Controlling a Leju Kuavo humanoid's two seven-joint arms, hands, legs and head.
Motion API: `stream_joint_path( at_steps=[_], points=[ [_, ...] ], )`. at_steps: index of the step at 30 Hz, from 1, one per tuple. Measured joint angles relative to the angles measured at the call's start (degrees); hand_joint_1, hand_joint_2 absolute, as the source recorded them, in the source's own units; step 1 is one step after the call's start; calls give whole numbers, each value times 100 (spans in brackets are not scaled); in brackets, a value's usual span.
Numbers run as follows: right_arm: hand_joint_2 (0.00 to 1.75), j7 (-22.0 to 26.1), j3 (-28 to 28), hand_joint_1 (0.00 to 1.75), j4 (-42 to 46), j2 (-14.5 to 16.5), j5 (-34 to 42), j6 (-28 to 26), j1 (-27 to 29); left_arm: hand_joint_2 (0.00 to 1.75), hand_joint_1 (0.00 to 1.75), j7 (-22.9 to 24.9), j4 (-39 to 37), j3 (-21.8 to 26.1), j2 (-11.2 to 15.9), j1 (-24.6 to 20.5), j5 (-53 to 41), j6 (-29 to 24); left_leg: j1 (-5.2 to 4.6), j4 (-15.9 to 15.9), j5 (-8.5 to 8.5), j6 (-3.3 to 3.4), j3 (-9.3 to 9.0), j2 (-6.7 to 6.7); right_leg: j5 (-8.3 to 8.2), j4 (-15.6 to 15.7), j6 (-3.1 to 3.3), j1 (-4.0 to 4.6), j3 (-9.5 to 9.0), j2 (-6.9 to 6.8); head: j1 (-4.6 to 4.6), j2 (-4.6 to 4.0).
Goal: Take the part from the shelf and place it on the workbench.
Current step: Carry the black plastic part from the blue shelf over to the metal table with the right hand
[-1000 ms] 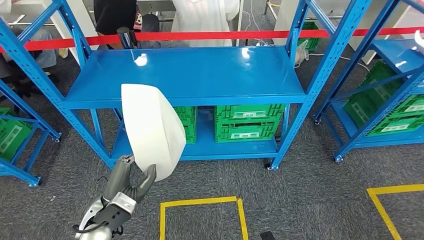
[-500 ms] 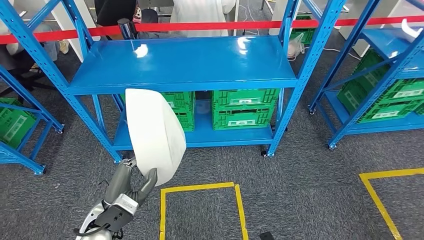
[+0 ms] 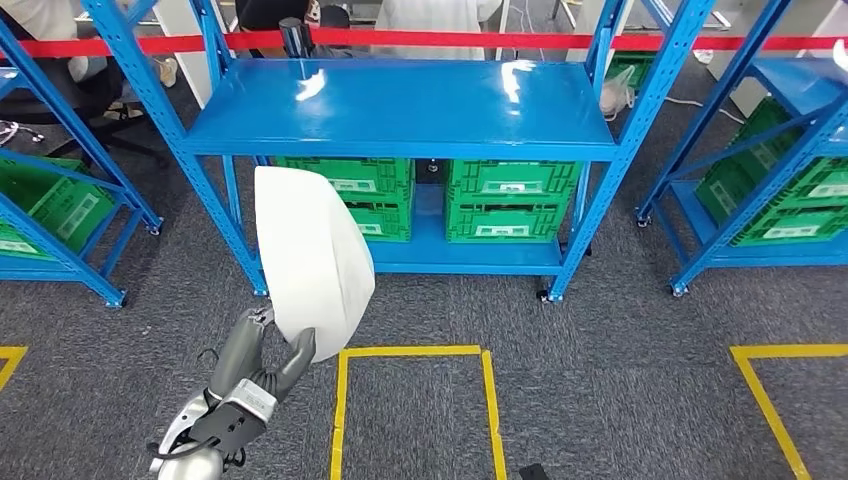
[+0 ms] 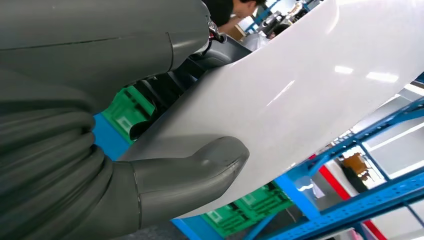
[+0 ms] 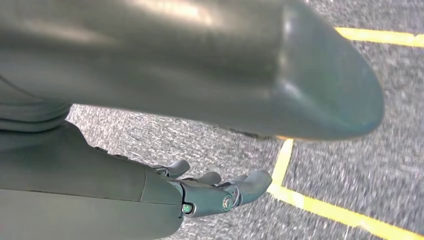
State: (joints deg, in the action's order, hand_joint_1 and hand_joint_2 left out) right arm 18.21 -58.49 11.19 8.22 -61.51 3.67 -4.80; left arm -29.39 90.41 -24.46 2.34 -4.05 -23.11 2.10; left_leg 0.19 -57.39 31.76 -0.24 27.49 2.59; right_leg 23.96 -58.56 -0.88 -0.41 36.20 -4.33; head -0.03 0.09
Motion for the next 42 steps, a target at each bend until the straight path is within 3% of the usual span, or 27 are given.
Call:
stream_joint_path(
  at_steps=[2,5,6,7,8,9,11,13,15,17,19,21,22,23,25,26,28,30,31,33,35,36,37,38,39,40,42],
  points=[
    [0,9,0,0,0,0,1,2,3,175,175,-7,-38,-1,14,-5,17,-1,-4,3,-75,109,60,-92,186,-221,-68,-30,86,120,2,0],
    [0,23,0,0,0,0,11,9,20,175,175,-37,-111,-10,11,-59,38,-2,-27,-9,-189,189,185,-242,813,-1260,-99,-35,492,374,11,0],
    [0,26,0,0,0,0,18,11,25,175,175,-49,-142,-13,11,-73,41,-5,-43,-22,-220,196,225,-302,919,-1527,-89,-29,581,397,12,0],
    [0,29,0,0,0,0,25,16,29,175,175,-59,-175,-13,13,-85,41,-12,-57,-39,-244,196,260,-369,911,-1591,-68,-20,570,407,12,0],
    [0,34,0,0,0,0,30,22,31,175,175,-70,-204,-13,13,-99,37,-25,-68,-58,-261,191,286,-438,803,-1437,-35,-6,448,424,12,0],
    [0,40,0,0,0,0,32,30,31,175,175,-84,-227,-13,13,-114,32,-45,-76,-75,-271,185,307,-504,628,-1088,13,15,231,478,12,0],
    [0,50,0,0,1,-7,32,40,33,175,175,-119,-256,-15,13,-151,8,-98,-76,-102,-287,159,344,-619,397,-346,129,41,-193,712,4,0],
    [0,49,0,0,2,-15,28,43,38,175,175,-151,-274,-23,9,-189,-24,-141,-45,-112,-318,100,397,-725,375,-23,189,62,-348,849,1,0],
    [0,43,0,0,2,-11,22,44,38,175,175,-164,-282,-30,11,-208,-43,-172,-28,-106,-350,31,441,-812,349,50,191,58,-368,742,6,0],
    [0,38,0,0,2,-6,11,42,35,175,175,-159,-281,-31,20,-215,-44,-223,-45,-244,-258,-29,530,-647,313,136,213,16,-407,601,-14,0],
    [0,30,0,0,2,-6,-4,40,35,175,175,-131,-281,-32,27,-206,-31,-298,-30,-812,53,-100,814,-391,299,175,236,-4,-425,457,-42,0],
    [0,17,0,0,1,-8,-15,42,41,175,175,-95,-281,-34,31,-140,-20,-361,22,-1500,319,-170,1157,-318,303,168,242,-7,-416,307,-49,0],
    [0,9,0,0,1,-8,-17,43,43,175,175,-81,-282,-34,35,-97,-16,-378,46,-1630,312,-199,1223,-303,308,161,239,-10,-411,233,-49,0],
    [0,-2,0,0,1,-9,-20,44,45,175,175,-71,-282,-35,39,-61,-13,-391,67,-1531,197,-222,1172,-278,314,148,228,-16,-407,164,-50,0],
    [0,-27,0,0,2,-10,-25,45,45,175,175,-56,-274,-36,47,-15,-9,-411,94,-802,-156,-256,797,-102,344,102,181,-30,-403,30,-50,0],
    [0,-36,0,0,2,-14,-29,46,44,175,175,-45,-264,-37,45,1,-13,-424,90,-450,-278,-240,623,-5,367,71,144,-25,-400,-27,-51,0],
    [0,-47,0,0,2,-22,-43,49,43,175,175,-9,-228,-38,39,46,-33,-453,67,-130,-347,-155,478,79,388,33,64,-6,-397,-121,-47,0],
    [0,-52,0,0,2,-26,-62,54,38,175,175,26,-185,-37,37,115,-76,-476,50,-141,-379,-50,511,-52,385,31,-10,-11,-401,-201,-43,0],
    [0,-46,0,0,2,-27,-70,61,33,175,175,37,-161,-37,37,151,-104,-483,51,-135,-399,-10,525,-108,416,2,-47,-26,-395,-156,-41,0],
    [0,-28,0,0,2,-28,-78,81,32,175,175,43,-121,-38,30,194,-155,-490,66,-114,-444,63,546,-218,655,-309,-100,-55,-269,103,-29,0],
    [0,-6,0,0,2,-27,-86,93,47,175,175,40,-108,-39,15,202,-186,-492,61,-118,-474,105,586,-334,1048,-1031,-110,-55,52,350,-15,0],
    [0,8,0,0,2,-27,-93,95,57,175,175,39,-110,-39,7,204,-197,-490,54,-127,-485,115,608,-406,1183,-1383,-105,-49,217,388,-11,0],
    [0,26,0,0,2,-27,-105,97,64,175,175,43,-113,-40,-2,205,-206,-484,46,-139,-494,118,629,-486,1216,-1580,-93,-44,311,403,-10,0],
    [0,43,0,0,2,-27,-122,99,67,175,175,52,-115,-40,-13,205,-216,-476,42,-153,-502,115,646,-570,1139,-1561,-76,-41,301,416,-10,0],
    [0,56,1,0,2,-29,-144,102,66,175,175,71,-116,-41,-29,205,-227,-469,41,-167,-508,107,657,-653,970,-1311,-53,-41,174,448,-9,0],
    [0,63,2,0,2,-32,-167,105,63,175,175,99,-114,-41,-47,204,-244,-464,42,-177,-515,95,663,-733,770,-908,-25,-42,-31,535,-9,0],
    [0,66,12,0,2,-50,-212,109,53,175,175,174,-101,-42,-86,205,-291,-463,34,-190,-534,43,686,-875,544,-235,12,-38,-363,752,-9,0]
  ],
)
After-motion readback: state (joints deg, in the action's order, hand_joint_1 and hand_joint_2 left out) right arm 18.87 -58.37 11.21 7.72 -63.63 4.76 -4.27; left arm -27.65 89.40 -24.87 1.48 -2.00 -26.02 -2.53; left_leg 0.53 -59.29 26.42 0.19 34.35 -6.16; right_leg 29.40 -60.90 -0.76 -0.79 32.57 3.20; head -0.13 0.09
